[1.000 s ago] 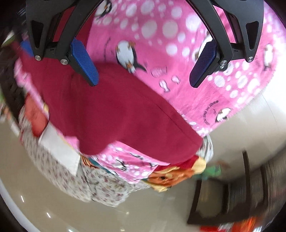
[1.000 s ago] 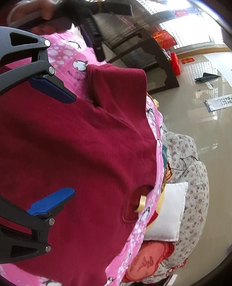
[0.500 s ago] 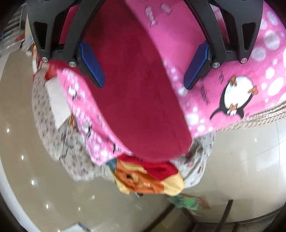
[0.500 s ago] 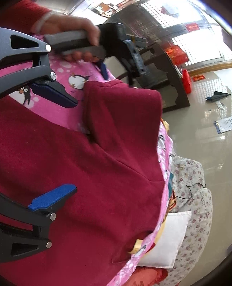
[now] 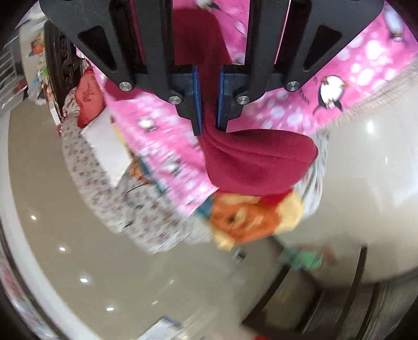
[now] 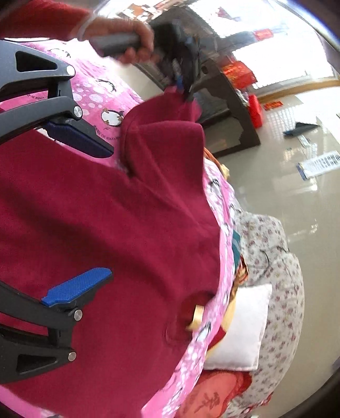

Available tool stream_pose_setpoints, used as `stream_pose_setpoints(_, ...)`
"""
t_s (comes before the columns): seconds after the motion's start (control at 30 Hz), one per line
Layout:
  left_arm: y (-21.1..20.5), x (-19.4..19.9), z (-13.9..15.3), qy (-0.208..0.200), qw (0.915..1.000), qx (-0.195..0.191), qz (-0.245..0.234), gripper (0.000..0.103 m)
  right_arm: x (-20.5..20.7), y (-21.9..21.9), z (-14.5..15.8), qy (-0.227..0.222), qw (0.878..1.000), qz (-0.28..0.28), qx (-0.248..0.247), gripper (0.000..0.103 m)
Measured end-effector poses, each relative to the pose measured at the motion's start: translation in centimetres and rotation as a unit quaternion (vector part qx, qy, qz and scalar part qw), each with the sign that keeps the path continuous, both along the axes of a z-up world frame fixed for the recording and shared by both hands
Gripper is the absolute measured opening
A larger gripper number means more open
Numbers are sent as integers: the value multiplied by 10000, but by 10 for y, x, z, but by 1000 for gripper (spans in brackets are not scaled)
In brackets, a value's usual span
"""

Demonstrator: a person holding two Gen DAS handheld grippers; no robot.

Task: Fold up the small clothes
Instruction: 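Grasp a sleeve with the left gripper and fold it across the sweater body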

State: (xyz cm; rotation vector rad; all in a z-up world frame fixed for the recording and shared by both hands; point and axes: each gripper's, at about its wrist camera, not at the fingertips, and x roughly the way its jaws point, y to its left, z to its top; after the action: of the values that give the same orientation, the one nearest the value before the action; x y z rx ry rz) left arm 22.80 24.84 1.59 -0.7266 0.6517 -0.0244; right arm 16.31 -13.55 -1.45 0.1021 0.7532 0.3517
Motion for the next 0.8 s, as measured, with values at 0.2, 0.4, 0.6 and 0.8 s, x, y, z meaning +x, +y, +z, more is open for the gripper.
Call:
stream_pose_setpoints(0.2,-75,-53,94,-1107,9881,715,-792,8,-15,-43,8,-54,9994,-324,85,85)
stream_pose_setpoints(0.4,-216,-81,102,-1537,9530,1007,-2408,8,-28,-104,11,-88,9959,-904,-36,85)
stream_pose_setpoints(0.6,-333,-57,17,-980,9305,991,-3386,8,-36,-181,-5,144,9854,-1689,-138,85)
stream_pose_setpoints(0.8,-380,-46,-42,-409,9089,1271,-3950,22,-40,-225,-21,456,9786,-2006,45,85)
